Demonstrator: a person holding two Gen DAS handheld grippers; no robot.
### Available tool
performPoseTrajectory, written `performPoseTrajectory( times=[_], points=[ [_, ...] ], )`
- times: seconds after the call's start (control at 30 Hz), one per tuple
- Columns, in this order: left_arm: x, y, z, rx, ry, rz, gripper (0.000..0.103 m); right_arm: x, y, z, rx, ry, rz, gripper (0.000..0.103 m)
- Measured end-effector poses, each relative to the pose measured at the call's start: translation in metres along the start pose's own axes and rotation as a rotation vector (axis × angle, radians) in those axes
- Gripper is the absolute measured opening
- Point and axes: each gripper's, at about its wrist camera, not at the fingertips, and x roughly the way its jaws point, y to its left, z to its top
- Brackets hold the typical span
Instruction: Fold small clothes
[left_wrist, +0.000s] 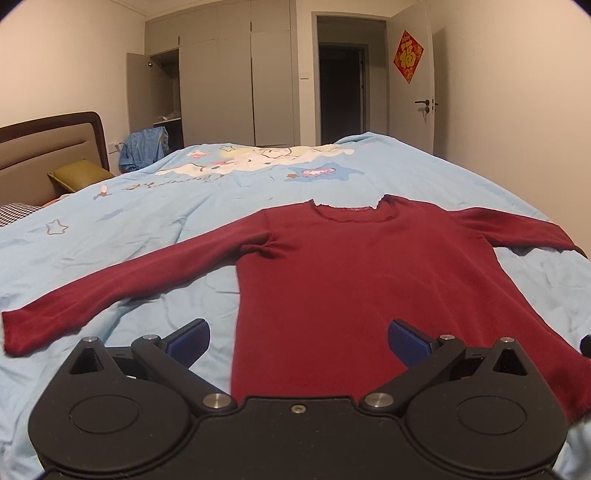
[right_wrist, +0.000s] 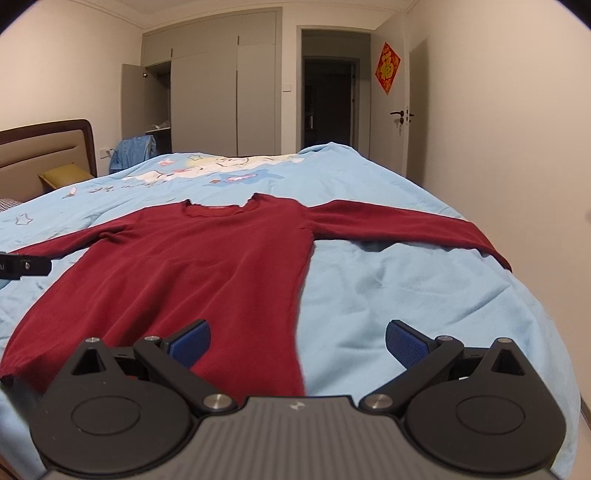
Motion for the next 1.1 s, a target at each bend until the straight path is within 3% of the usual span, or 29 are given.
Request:
performPoseTrajectory(
  times=[0.3, 0.63, 0.8, 1.1],
  points=[
    [0.067, -0.025, 0.018, -0.026, 0.006, -0.065, 0.102, 0.035, -0.04, 0.014, 0.047, -0.01, -0.079, 0.103],
    [0.127, -0.043, 0.009, -0.038, 0.022, -0.105, 0.102, 0.069, -0.117, 0.028, 0.234, -0.056, -0.156, 0.103],
    [0.144, -0.042, -0.003, -0.042, 0.049, -0.108, 0.102, 0.093, -0.157, 0.043, 0.304, -0.067, -0.158, 0.103],
    [0.151, -0.048, -0.015, -0.009, 0.032, -0.086, 0.103, 0.158, -0.226, 0.068, 0.457, 0.011, -0.138, 0.103]
  ],
)
